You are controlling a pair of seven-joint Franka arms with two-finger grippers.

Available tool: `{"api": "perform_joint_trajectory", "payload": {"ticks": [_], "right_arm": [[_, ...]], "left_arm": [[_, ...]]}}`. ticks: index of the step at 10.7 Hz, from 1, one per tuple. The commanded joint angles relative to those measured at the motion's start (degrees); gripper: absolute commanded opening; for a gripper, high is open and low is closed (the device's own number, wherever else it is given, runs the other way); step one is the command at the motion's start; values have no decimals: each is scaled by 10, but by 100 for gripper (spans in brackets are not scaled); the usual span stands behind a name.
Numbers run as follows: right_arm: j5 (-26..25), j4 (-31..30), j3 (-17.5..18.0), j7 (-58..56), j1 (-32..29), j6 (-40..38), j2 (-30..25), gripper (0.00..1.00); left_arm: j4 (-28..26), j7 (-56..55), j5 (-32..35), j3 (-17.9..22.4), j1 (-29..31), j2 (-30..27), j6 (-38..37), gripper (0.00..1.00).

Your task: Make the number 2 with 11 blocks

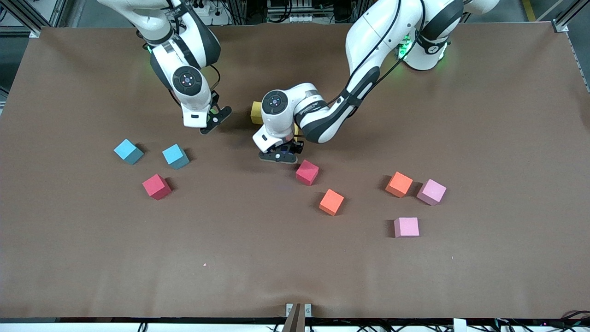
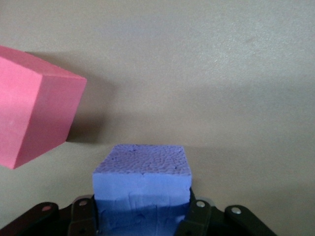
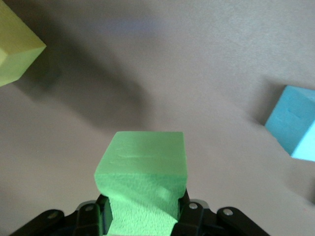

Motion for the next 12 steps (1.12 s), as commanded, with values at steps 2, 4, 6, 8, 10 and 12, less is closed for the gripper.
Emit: {"api": "perform_joint_trajectory", "payload": {"ticks": [2,4,6,8,10,12], "right_arm": [[15,29,-9,-6,-1,-50,-19,13],[26,-14,-15,-6,1,41,-15,13],[44,-52,-16,-6,7,111,-8,13],[44,-87,-16,-5,15,182,1,13],[44,-102,-16,-5,16,192,1,13],[49,-131,-16,0,17,239,1,13]], "left_arm": [[-37,-6,-3,-3,14,-19,4,13],[-44,-6,-4,-3,13,-21,3,13],[-48,-7,-4,-5,13,-22,2,21],[-45,-22,-4,-9,13,-22,2,100],[-35,-45,-3,-9,13,-30,2,100],[-14,-59,-5,-6,13,-39,1,100]]}}
